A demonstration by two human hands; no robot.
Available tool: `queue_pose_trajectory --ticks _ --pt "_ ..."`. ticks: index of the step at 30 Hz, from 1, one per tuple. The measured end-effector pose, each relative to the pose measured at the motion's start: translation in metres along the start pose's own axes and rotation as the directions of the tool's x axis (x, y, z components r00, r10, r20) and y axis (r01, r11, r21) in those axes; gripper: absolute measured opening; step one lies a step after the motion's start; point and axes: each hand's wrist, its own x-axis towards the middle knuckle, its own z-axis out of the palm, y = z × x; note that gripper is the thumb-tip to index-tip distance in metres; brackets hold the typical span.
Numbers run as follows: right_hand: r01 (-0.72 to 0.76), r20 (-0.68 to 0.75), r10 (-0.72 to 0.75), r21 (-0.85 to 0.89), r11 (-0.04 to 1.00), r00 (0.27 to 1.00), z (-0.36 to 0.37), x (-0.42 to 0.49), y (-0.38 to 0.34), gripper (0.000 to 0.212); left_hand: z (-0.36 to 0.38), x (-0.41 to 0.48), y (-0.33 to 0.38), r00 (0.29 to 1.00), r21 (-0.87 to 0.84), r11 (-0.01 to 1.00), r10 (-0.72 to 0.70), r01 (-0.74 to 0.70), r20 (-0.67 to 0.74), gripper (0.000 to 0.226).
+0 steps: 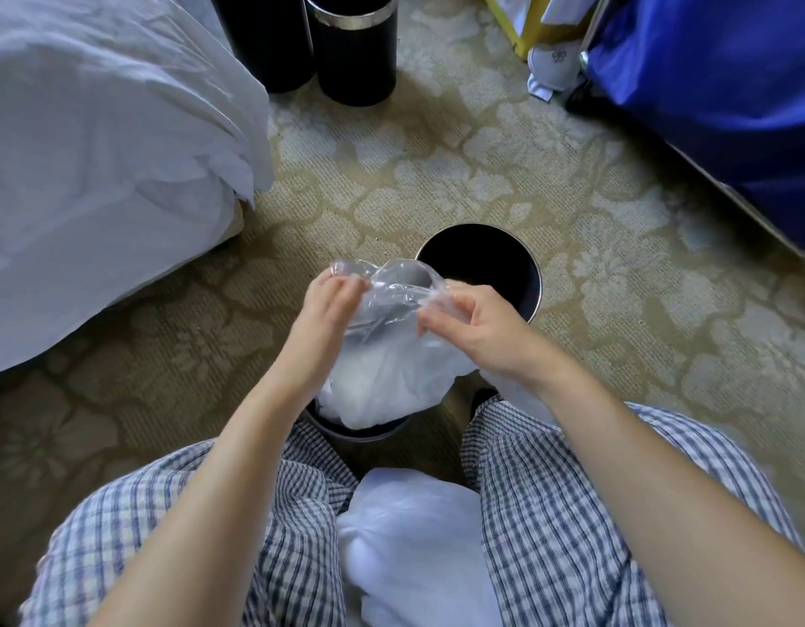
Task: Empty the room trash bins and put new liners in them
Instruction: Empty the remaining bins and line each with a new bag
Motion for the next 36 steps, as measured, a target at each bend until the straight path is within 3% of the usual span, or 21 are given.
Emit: queue_pose_trajectory --ticks 5,8,12,15,18,21,23,25,27,29,32,36 --pt "0.051 -0.13 -0.086 -0.248 0.967 0.988 -0.001 0.008 0.014 0.038 0.0 -0.007 -0.003 0.984 0.399 0.899 0.166 -0.178 0.065 0.051" --pt "0.075 -0.188 -0.126 -0.257 0.964 0.974 -0.007 0.009 0.016 0.024 0.001 -0.007 -0.003 0.969 0.525 0.816 0.238 -0.24 0.071 0.009" --pt "0.025 -0.142 -0.038 -0.095 0.995 0.989 -0.005 0.013 0.016 0.027 0.003 -0.008 0.003 0.949 0.373 0.873 0.292 -0.314 0.114 0.03" --pt "-0.045 0.024 0.046 -0.03 0.999 0.999 0.005 0.013 0.016 0.034 0.007 -0.011 0.01 0.935 0.18 0.917 0.348 -0.355 0.069 0.031" --pt "-0.1 0.151 0.096 0.018 0.995 0.984 0.015 0.012 0.015 0.044 0.008 -0.014 0.012 0.907 0.138 0.898 0.421 -0.419 0.016 0.037" --pt "-0.157 0.252 0.14 0.05 0.986 0.958 0.023 0.01 0.013 0.005 0.005 -0.014 0.013 0.918 0.077 0.915 0.395 -0.396 0.031 0.04" --pt "-0.148 0.244 0.128 0.066 0.987 0.961 0.023 0.01 0.008 0.017 0.001 -0.012 0.011 0.942 0.039 0.946 0.316 -0.322 0.111 0.07" --pt "-0.13 0.221 0.095 0.15 0.98 0.971 0.016 0.012 0.003 0.014 0.0 -0.009 0.006 0.942 -0.016 0.979 0.201 -0.204 0.269 0.1" --pt "-0.135 0.188 0.082 0.286 0.949 0.979 0.006 0.014 -0.001 0.025 0.005 -0.012 0.001 0.911 0.078 0.987 0.099 -0.141 0.4 0.106" --pt "-0.158 0.188 0.091 0.38 0.911 0.978 0.001 0.015 -0.002 0.028 0.014 -0.017 -0.003 0.883 0.139 0.983 0.042 -0.121 0.467 0.099" --pt "-0.171 0.221 0.092 0.37 0.913 0.971 0.003 0.013 -0.001 0.027 0.03 -0.025 -0.003 0.866 0.047 0.986 0.115 -0.157 0.487 0.059" --pt "-0.187 0.026 0.192 0.39 0.902 0.981 0.003 0.018 0.001 0.036 0.035 -0.021 -0.004 0.957 -0.074 0.996 0.06 -0.04 0.284 0.019"
